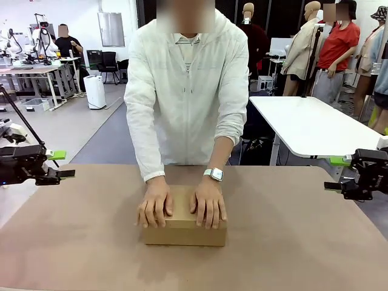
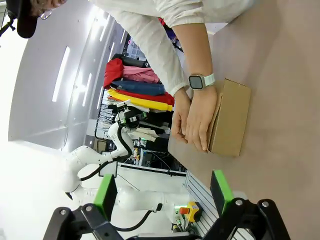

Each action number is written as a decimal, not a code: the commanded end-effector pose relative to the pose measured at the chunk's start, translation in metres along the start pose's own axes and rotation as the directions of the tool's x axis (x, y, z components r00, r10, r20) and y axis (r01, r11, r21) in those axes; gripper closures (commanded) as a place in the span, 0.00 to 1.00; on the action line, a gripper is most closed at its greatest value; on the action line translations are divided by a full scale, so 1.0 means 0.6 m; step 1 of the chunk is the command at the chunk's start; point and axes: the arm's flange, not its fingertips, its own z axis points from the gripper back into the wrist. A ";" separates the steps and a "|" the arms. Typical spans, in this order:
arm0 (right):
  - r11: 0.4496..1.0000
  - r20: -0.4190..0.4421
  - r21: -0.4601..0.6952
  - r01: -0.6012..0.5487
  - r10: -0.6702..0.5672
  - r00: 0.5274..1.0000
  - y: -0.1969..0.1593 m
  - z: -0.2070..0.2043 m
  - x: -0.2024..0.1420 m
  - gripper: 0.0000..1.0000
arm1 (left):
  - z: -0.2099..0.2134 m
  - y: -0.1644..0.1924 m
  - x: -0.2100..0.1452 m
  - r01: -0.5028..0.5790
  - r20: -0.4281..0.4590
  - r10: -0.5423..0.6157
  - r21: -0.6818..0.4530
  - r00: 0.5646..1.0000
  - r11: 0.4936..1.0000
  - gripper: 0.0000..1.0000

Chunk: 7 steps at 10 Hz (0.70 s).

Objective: Pack the items into the box.
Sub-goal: Close the Mailer Box.

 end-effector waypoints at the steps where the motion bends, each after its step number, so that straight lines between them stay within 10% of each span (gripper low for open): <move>1: 1.000 -0.014 -0.002 0.022 -0.022 1.000 0.007 0.003 -0.003 0.00 | 0.003 -0.001 0.000 0.016 -0.003 -0.016 -0.008 1.000 1.000 0.00; 7: 1.000 -0.014 -0.002 0.022 -0.022 1.000 0.007 0.003 -0.003 0.00 | 0.003 -0.001 0.000 0.016 -0.003 -0.016 -0.008 1.000 1.000 0.00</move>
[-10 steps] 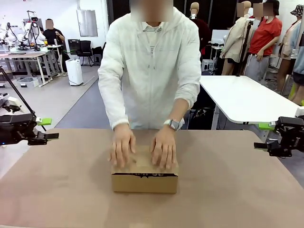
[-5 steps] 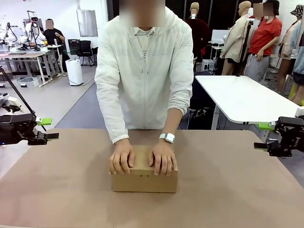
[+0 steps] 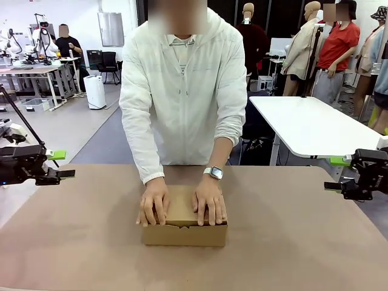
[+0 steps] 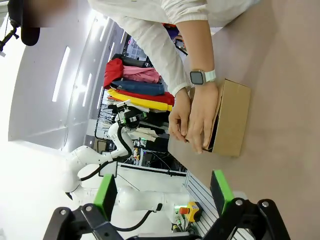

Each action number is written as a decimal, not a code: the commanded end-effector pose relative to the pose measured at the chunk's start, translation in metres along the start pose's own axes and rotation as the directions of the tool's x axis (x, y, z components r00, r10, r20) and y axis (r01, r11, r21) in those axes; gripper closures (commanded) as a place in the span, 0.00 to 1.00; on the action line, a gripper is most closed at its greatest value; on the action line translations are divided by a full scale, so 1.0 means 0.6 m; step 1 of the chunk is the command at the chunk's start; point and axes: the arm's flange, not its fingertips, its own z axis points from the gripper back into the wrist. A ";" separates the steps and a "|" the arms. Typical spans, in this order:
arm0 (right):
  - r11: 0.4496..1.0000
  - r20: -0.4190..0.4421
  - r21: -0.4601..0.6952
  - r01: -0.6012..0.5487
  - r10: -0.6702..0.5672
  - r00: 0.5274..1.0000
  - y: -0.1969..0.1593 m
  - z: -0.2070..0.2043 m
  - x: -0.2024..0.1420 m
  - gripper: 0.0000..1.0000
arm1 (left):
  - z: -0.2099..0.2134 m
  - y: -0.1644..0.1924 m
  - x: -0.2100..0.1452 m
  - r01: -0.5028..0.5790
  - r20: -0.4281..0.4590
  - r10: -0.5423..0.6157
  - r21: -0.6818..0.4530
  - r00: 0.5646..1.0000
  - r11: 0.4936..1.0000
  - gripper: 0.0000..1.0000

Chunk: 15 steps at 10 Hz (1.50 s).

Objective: Pack the items into the box.
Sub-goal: Close the Mailer Box.

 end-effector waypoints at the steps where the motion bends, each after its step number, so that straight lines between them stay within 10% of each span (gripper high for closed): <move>1: 1.000 -0.014 -0.002 0.022 -0.022 1.000 0.007 0.003 -0.003 0.00 | 0.003 -0.001 0.000 0.016 -0.003 -0.016 -0.008 1.000 1.000 0.00; 15: 1.000 -0.014 -0.002 0.022 -0.022 1.000 0.007 0.003 -0.003 0.00 | 0.003 -0.001 0.000 0.016 -0.003 -0.016 -0.008 1.000 1.000 0.00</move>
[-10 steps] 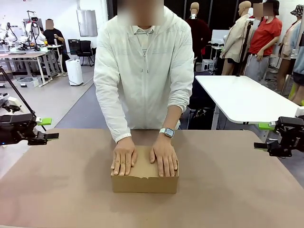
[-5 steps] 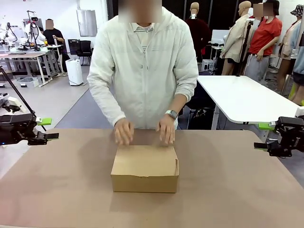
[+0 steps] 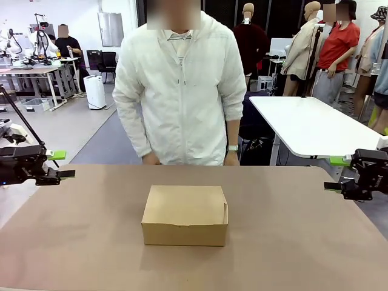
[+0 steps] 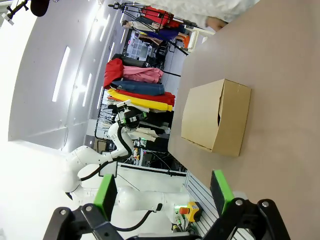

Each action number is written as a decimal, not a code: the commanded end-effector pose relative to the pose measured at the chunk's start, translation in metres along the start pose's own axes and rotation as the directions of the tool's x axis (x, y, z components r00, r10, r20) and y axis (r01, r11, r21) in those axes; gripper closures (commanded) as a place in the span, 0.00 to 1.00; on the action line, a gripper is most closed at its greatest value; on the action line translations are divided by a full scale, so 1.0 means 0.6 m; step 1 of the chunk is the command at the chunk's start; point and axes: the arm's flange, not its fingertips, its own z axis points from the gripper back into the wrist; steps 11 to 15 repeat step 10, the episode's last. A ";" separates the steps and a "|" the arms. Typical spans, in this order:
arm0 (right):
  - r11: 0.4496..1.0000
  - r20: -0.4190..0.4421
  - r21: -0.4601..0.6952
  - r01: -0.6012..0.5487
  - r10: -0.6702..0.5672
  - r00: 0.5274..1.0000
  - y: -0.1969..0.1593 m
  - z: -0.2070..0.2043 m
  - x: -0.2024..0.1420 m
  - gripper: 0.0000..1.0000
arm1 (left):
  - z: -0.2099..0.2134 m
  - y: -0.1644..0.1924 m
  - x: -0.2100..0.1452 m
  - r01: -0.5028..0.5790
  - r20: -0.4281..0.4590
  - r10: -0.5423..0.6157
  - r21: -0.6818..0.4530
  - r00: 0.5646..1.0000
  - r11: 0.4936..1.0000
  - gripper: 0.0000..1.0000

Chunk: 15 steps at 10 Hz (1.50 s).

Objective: Pack the items into the box.
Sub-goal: Close the Mailer Box.

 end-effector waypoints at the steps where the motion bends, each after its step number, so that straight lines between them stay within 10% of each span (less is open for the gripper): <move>1: 1.000 -0.014 -0.002 0.022 -0.022 1.000 0.007 0.003 -0.003 0.00 | 0.003 -0.001 0.000 0.016 -0.003 -0.016 -0.008 1.000 1.000 0.00; 15: 1.000 -0.014 -0.002 0.022 -0.022 1.000 0.007 0.003 -0.003 0.00 | 0.003 -0.001 0.000 0.016 -0.003 -0.016 -0.008 1.000 1.000 0.00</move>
